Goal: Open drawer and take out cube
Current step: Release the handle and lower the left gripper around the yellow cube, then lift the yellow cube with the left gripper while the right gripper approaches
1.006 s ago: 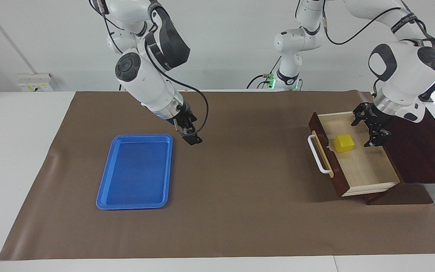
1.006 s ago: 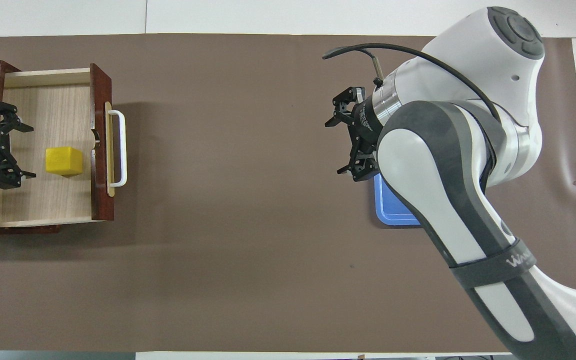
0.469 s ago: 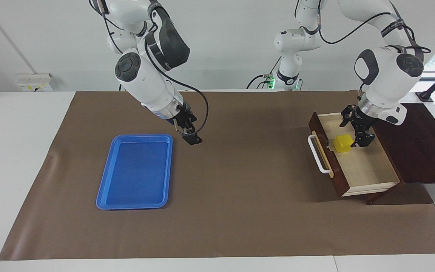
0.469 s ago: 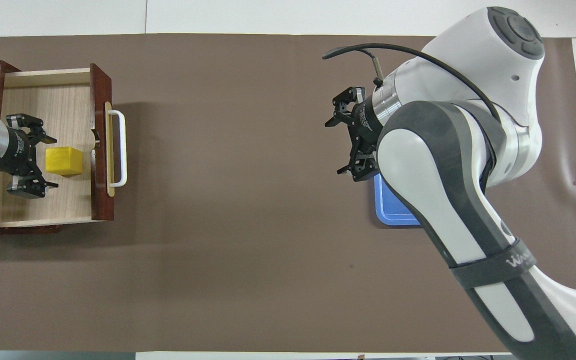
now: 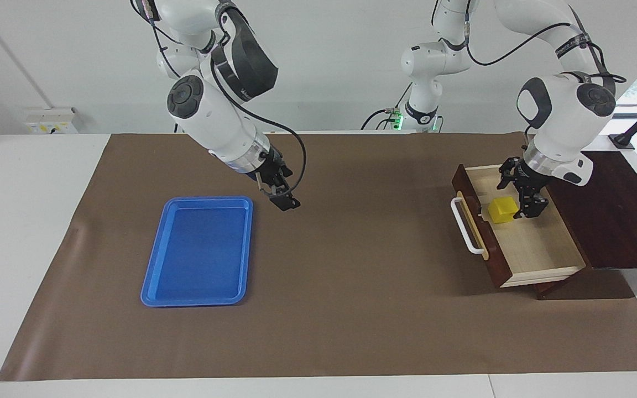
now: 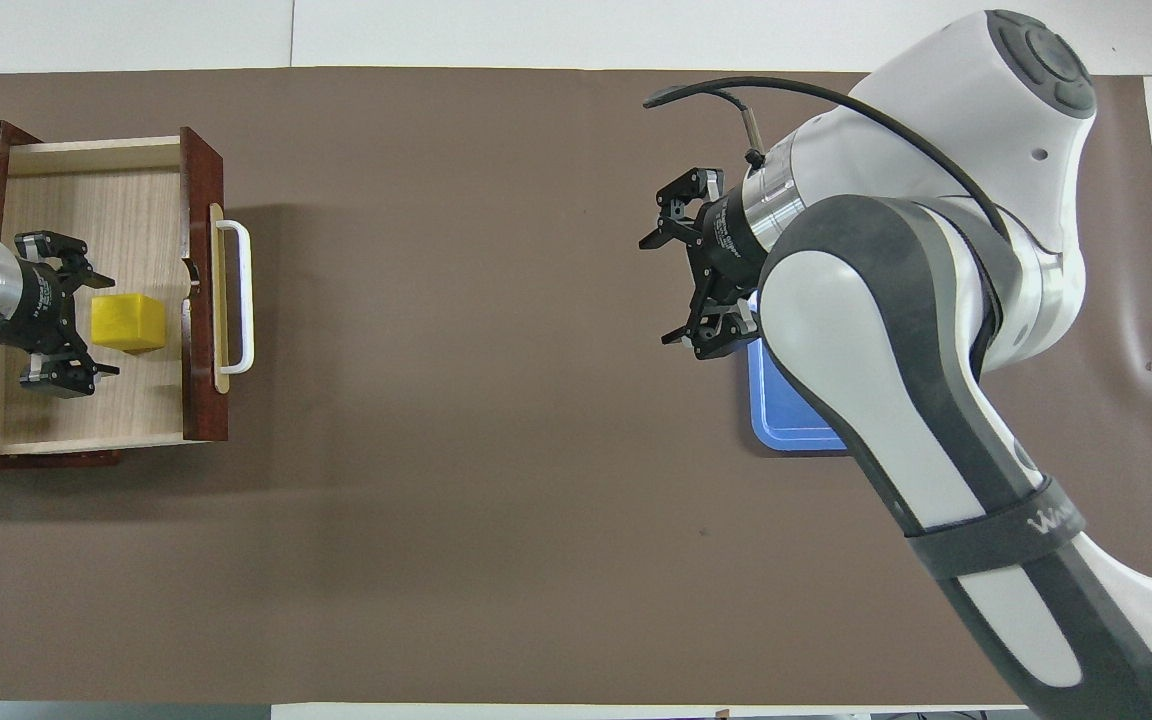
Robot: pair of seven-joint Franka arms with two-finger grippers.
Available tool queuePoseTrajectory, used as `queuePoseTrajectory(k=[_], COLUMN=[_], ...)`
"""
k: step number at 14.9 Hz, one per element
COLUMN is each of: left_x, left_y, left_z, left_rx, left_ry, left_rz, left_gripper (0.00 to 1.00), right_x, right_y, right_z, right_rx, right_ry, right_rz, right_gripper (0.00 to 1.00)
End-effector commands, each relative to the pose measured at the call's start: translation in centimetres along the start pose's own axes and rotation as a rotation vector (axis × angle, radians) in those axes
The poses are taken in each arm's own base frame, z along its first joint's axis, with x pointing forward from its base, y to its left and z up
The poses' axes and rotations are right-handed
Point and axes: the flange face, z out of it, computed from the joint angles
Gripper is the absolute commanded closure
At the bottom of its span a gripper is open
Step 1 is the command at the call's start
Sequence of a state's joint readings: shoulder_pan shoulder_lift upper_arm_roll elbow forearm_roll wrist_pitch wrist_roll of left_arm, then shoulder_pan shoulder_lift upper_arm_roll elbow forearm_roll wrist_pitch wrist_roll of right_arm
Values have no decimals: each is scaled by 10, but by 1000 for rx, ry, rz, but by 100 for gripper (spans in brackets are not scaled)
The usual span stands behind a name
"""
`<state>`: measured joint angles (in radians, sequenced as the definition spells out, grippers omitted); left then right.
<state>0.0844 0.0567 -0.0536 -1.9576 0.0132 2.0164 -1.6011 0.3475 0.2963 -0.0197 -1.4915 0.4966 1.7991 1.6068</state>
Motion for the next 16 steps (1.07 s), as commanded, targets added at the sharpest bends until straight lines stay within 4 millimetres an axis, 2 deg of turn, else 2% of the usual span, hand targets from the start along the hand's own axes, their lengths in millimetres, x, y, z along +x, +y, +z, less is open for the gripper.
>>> queuePoseTrajectory(k=[1, 4, 6, 7, 9, 11, 14, 16], left_x=[5, 5, 5, 5, 2, 0, -2, -1], left_y=[-5, -6, -7, -7, -7, -5, 4, 23], left_z=[3, 6, 10, 10, 9, 8, -1, -30], left_rx=[-22, -22, -18, -18, -19, -22, -28, -20], left_ry=[-3, -3, -3, -3, -3, -2, 16, 14], left_rz=[-8, -8, -9, -15, -17, -9, 4, 6], left_gripper=[0, 0, 1, 12, 50, 97, 100, 100], right_x=[-18, -36, -37, -39, -41, -44, -52, -50], right_y=[-18, -49, -55, -56, -55, -57, -56, -56], right_z=[7, 20, 28, 30, 30, 30, 44, 50], right_rx=[12, 34, 44, 47, 44, 70, 87, 94], right_ry=[-22, -28, -31, -34, -55, -69, -70, -68], right_rz=[4, 51, 61, 66, 81, 89, 85, 86], right_gripper=[5, 5, 5, 5, 5, 5, 5, 5])
